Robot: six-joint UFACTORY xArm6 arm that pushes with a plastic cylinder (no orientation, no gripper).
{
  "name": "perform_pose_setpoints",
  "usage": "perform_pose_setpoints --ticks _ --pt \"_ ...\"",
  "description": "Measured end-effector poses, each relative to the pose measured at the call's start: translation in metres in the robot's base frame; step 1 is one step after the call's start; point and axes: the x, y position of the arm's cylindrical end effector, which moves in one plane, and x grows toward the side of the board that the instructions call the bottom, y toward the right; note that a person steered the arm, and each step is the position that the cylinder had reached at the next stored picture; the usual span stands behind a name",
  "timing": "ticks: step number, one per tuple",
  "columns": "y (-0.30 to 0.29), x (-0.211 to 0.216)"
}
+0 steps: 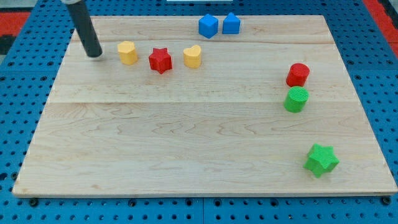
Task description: Adjust the red star in between the yellow blocks
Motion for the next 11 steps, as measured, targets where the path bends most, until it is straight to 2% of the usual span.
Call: perform_pose_setpoints --ticks 2,4,5,6,7,8,9,11 --pt "0.054 0.003" --pt "0.034 0.023" --pt "0.02 0.094" --pt "0.067 0.143" --pt "0.094 0.137" --pt "0.108 0.104" --pt "0.13 0.093" --pt "0.142 0.066"
